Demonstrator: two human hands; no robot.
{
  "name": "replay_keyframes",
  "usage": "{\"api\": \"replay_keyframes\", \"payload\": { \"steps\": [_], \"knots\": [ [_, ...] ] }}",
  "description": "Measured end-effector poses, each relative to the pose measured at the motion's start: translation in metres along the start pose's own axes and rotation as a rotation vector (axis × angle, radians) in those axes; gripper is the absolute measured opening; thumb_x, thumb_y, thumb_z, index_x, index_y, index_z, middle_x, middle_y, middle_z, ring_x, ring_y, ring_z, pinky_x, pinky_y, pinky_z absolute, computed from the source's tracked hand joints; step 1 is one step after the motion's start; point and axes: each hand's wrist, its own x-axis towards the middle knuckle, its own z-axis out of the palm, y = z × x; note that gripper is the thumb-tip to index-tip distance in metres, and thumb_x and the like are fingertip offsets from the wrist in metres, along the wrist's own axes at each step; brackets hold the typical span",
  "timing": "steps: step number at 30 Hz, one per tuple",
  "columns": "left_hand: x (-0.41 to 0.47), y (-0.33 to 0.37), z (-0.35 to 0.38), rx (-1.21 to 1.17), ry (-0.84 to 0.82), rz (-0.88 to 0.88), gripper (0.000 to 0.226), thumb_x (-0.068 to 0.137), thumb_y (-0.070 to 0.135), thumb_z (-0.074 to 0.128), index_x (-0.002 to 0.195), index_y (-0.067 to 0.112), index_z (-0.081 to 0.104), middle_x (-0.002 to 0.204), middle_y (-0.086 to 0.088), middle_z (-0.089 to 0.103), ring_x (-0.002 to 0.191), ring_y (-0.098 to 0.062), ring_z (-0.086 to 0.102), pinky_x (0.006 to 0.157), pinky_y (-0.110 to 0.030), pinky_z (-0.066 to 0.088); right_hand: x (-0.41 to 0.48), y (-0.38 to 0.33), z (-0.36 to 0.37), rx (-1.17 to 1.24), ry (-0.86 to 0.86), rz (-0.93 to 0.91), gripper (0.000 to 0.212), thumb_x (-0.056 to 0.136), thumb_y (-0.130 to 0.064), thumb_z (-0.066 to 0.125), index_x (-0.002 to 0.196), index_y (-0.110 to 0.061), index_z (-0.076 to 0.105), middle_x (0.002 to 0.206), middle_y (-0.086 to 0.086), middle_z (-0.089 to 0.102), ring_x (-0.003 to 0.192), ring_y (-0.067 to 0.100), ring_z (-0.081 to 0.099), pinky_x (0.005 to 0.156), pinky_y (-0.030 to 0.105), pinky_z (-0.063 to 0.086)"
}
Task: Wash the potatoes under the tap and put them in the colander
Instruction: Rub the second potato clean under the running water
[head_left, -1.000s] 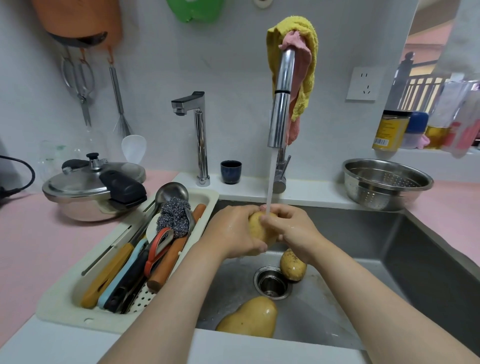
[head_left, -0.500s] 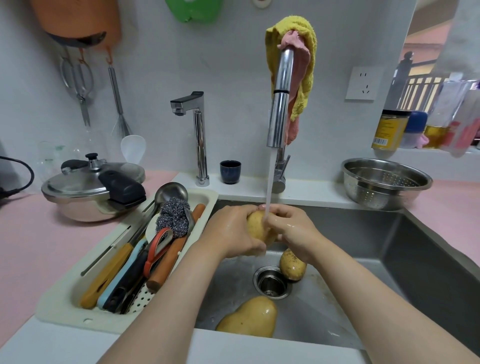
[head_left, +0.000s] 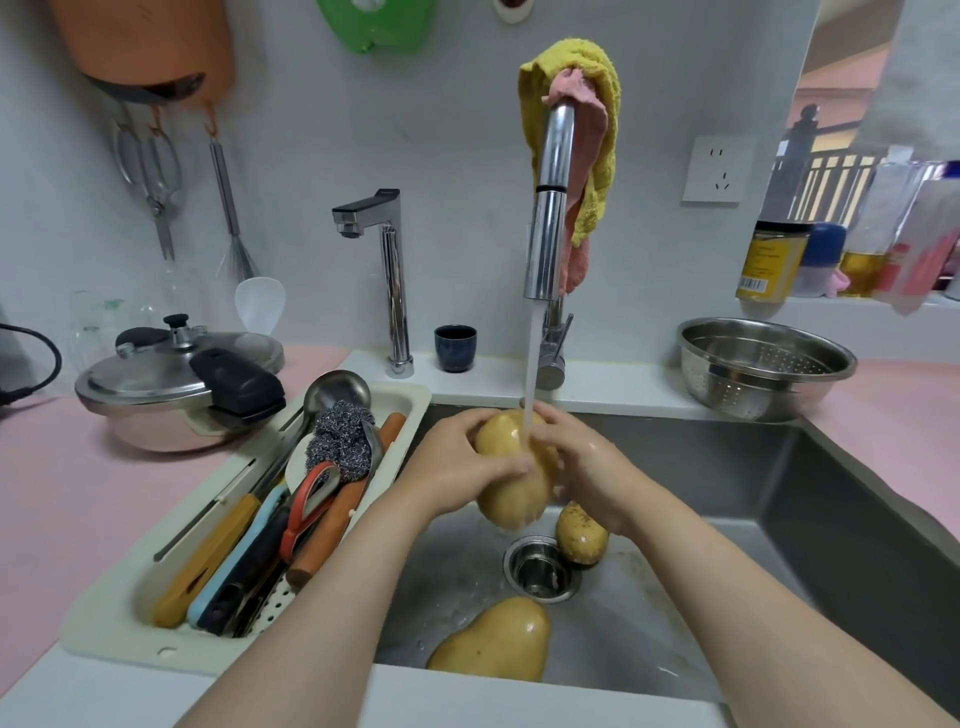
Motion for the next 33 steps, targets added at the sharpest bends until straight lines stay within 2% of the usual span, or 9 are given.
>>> {"api": "replay_keyframes", "payload": {
  "steps": [3,6,8,14,17,21,26,30,33],
  "knots": [
    [0.002,0.001,0.01,-0.234,-0.028,-0.07,0.045,0.09,0.045,0.071,0.13,0.036,0.054,0.127,0.005,0.061,0.113,-0.016,0.061,0.095,-0.05,0.057,0.003,0.006,-0.004,0.057,-0.033,0.05,0.068,0.079,-0.048,0.077,0.142,-0.049,0.052,0.141,0.001,0.062,0.124,0.032,0.065,0.097,0.059,0.056],
    [0.002,0.01,0.02,-0.386,-0.01,-0.141,0.039,0.105,0.047,0.044,0.142,0.034,0.048,0.14,-0.001,0.057,0.122,-0.021,0.058,0.105,-0.051,0.05,0.004,0.005,0.004,0.0,0.062,0.012,0.046,0.095,-0.045,0.064,0.139,-0.049,0.053,0.137,-0.005,0.061,0.122,0.029,0.064,0.089,0.054,0.06],
    [0.003,0.013,0.024,-0.441,0.009,-0.225,0.046,0.107,0.051,0.032,0.149,0.034,0.041,0.143,-0.001,0.054,0.127,-0.023,0.055,0.108,-0.051,0.047,0.007,0.001,0.014,-0.122,0.221,-0.048,0.03,0.106,-0.043,0.046,0.135,-0.046,0.054,0.134,-0.006,0.062,0.123,0.022,0.061,0.099,0.05,0.055],
    [0.005,0.005,0.026,-0.5,-0.16,-0.251,0.046,0.102,0.039,0.053,0.144,0.049,0.038,0.134,0.004,0.051,0.115,-0.027,0.059,0.087,-0.051,0.06,0.004,-0.007,0.021,-0.084,0.353,0.119,0.042,0.11,-0.031,0.024,0.139,-0.034,0.054,0.135,0.007,0.058,0.117,0.031,0.058,0.087,0.057,0.06],
    [0.014,0.004,0.026,-0.511,-0.015,-0.262,0.033,0.1,0.05,0.049,0.132,0.045,0.056,0.132,0.0,0.062,0.114,-0.028,0.063,0.08,-0.05,0.061,0.004,-0.006,0.021,-0.014,0.254,0.094,0.041,0.107,-0.031,0.037,0.147,-0.037,0.047,0.141,0.007,0.056,0.121,0.033,0.059,0.092,0.058,0.059],
    [0.014,0.006,0.01,-0.752,0.106,-0.497,0.032,0.102,0.048,0.051,0.117,0.023,0.066,0.106,-0.014,0.073,0.084,-0.035,0.072,0.059,-0.047,0.06,0.003,-0.002,0.021,0.028,-0.043,0.029,0.078,0.088,-0.023,0.067,0.154,-0.045,0.032,0.142,0.003,0.053,0.124,0.029,0.061,0.086,0.036,0.057],
    [0.003,0.014,0.008,-0.953,-0.148,-0.501,0.046,0.108,0.047,0.037,0.132,0.013,0.056,0.119,-0.027,0.068,0.097,-0.047,0.07,0.068,-0.059,0.062,0.004,-0.012,0.024,0.047,0.161,-0.043,0.039,0.092,-0.046,0.068,0.127,-0.031,0.062,0.127,0.007,0.068,0.108,0.025,0.071,0.091,0.045,0.059],
    [0.002,0.011,0.017,-0.635,-0.262,-0.346,0.059,0.101,0.064,0.038,0.141,0.023,0.052,0.115,-0.008,0.069,0.089,-0.024,0.071,0.079,-0.046,0.055,0.007,-0.017,0.016,0.3,0.35,0.128,0.028,0.098,-0.041,0.061,0.112,-0.018,0.07,0.108,0.017,0.076,0.095,0.035,0.076,0.087,0.057,0.061],
    [0.0,0.008,0.024,-0.359,-0.222,-0.199,0.06,0.091,0.065,0.053,0.144,0.038,0.042,0.132,0.0,0.059,0.115,-0.022,0.062,0.103,-0.049,0.05,0.006,-0.013,0.015,0.348,0.38,0.236,0.036,0.106,-0.043,0.048,0.126,-0.017,0.063,0.108,0.021,0.074,0.09,0.04,0.074,0.084,0.059,0.059]
  ]
}}
